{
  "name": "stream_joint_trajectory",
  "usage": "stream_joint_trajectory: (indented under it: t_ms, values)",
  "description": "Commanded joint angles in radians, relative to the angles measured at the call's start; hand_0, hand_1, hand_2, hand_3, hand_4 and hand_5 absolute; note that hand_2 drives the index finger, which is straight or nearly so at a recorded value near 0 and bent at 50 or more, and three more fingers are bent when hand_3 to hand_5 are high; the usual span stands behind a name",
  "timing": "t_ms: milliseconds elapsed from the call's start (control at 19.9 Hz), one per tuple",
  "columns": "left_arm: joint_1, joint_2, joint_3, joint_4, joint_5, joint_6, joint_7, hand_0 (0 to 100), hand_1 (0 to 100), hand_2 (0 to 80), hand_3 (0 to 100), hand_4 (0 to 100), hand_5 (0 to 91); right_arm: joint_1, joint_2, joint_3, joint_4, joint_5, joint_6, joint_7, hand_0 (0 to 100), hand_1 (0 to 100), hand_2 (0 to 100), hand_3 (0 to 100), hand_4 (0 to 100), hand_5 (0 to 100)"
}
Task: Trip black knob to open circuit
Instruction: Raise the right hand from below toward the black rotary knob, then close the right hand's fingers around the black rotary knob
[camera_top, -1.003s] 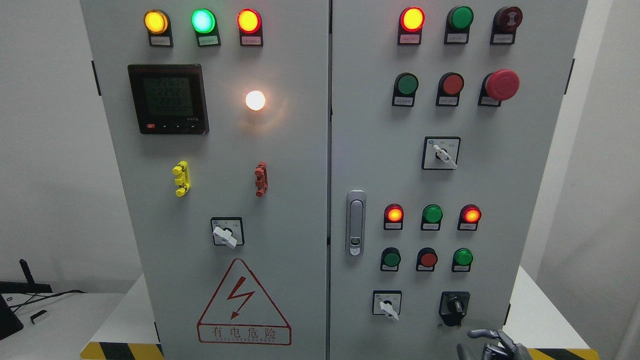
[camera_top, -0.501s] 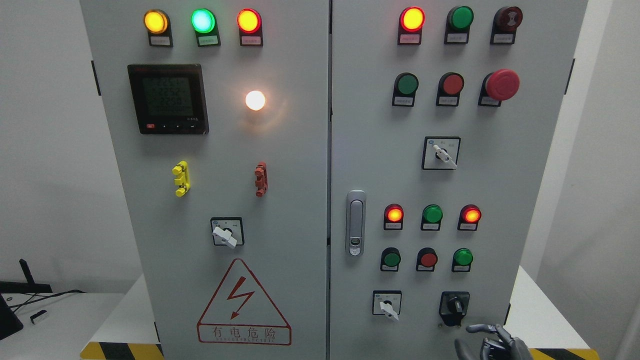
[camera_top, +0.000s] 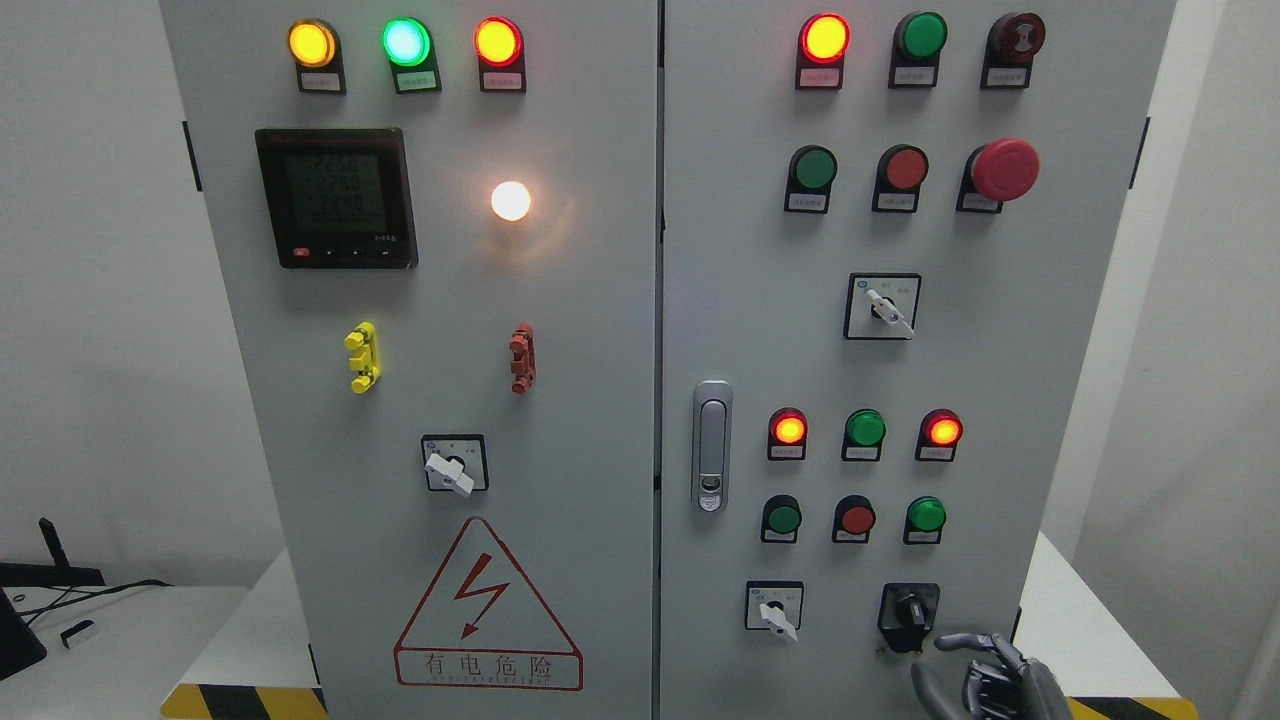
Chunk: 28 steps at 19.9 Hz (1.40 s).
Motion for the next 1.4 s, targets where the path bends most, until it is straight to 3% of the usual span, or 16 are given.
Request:
stream_joint_trajectory:
  t_ms: [0, 903, 1354]
  values:
    - [0.000, 0.000, 0.000, 0.000, -0.031, 0.000, 0.000, 12, 39, 0.0, 0, 0, 0.0, -0.009, -0.025, -0.017, 0.081, -0.030, -0.019, 0.010, 23, 75, 44, 100, 100, 96]
    - [0.000, -0.001, 0.000, 0.000, -0.031, 0.000, 0.000, 12, 39, 0.0, 0, 0, 0.0, -0.055, -0.022, -0.019, 0.111, -0.033, -0.016, 0.010, 24, 74, 44, 100, 100, 96]
    - [0.000, 0.000, 0.000, 0.000, -0.031, 0.000, 0.000, 12, 39, 0.0, 0, 0, 0.0, -0.046, -0.011, 0.001, 0.051, -0.032, -0.011, 0.007, 24, 74, 44, 100, 100, 96]
